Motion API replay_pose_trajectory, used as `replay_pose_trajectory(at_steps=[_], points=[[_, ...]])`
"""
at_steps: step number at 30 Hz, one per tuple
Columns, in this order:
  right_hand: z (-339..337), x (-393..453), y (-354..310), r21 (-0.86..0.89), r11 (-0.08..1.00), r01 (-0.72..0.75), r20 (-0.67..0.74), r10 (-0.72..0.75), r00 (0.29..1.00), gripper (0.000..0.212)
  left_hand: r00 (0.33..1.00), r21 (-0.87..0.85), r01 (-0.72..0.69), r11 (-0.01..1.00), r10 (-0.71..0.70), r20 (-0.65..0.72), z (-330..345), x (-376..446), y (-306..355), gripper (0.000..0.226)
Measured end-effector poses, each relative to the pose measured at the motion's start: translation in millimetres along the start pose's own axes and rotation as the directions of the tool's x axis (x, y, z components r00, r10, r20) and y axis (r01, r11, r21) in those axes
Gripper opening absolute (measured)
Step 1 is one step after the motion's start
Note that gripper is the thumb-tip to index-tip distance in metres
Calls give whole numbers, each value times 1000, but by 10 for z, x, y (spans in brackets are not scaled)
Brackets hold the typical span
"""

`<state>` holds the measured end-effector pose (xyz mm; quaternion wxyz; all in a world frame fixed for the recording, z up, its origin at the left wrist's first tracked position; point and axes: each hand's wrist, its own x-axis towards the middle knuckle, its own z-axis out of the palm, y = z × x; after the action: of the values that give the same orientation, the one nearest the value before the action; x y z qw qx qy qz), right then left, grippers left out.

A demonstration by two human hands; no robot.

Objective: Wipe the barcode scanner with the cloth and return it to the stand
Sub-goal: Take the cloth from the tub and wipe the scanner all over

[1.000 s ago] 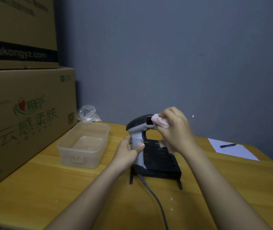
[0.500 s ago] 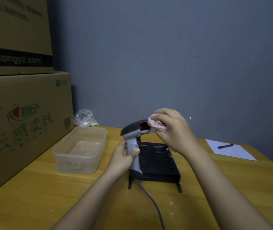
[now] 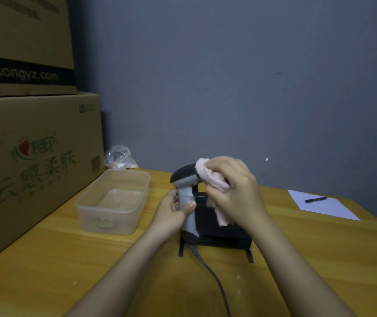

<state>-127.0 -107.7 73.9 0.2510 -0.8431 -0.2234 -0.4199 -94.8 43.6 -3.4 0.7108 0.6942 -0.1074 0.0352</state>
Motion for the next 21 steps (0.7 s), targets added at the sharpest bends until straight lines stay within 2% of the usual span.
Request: replay_pose_trajectory(at_steps=[1, 3, 5, 6, 8, 11, 13, 15, 17, 19, 21], points=[[15, -10, 10, -15, 999, -42, 2, 42, 999, 23, 1000, -8, 7, 1000, -7, -2, 8, -7, 10, 24], [3, -22, 8, -12, 994, -109, -95, 107, 990, 18, 1000, 10, 26, 1000, -26, 5, 8, -4, 12, 27], [4, -28, -32, 19, 999, -39, -132, 42, 990, 21, 999, 13, 28, 1000, -28, 18, 9, -4, 31, 24], [27, -38, -36, 5, 1000, -24, -70, 25, 997, 23, 1000, 5, 27, 1000, -27, 9, 3, -2, 36, 23], [42, -81, 74, -60, 988, -144, 17, 145, 989, 20, 999, -10, 39, 999, -39, -5, -16, -19, 70, 26], [-112, -246, 225, 24, 949, -314, -8, 314, 949, 19, 998, -22, 58, 998, -58, -14, -62, -14, 108, 36], [-176, -366, 183, 106, 942, -320, 63, 314, 947, 29, 998, -16, 51, 999, -51, -22, -35, 8, 118, 42], [-177, -473, 139, 112, 947, -302, 133, 287, 949, 38, 999, -13, 27, 1000, -28, -35, 66, 37, 140, 42], [-158, -550, 153, 11, 946, -323, 134, 318, 938, 36, 999, 4, 12, 1000, -11, -49, 223, 76, 187, 40], [-155, -573, 137, -172, 905, -390, 127, 413, 902, 25, 998, 49, 10, 999, -7, -65, 408, 149, 208, 41], [-132, -592, 102, -327, 854, -405, 143, 468, 872, 24, 997, 121, 19, 992, -9, -79, 604, 209, 237, 55]])
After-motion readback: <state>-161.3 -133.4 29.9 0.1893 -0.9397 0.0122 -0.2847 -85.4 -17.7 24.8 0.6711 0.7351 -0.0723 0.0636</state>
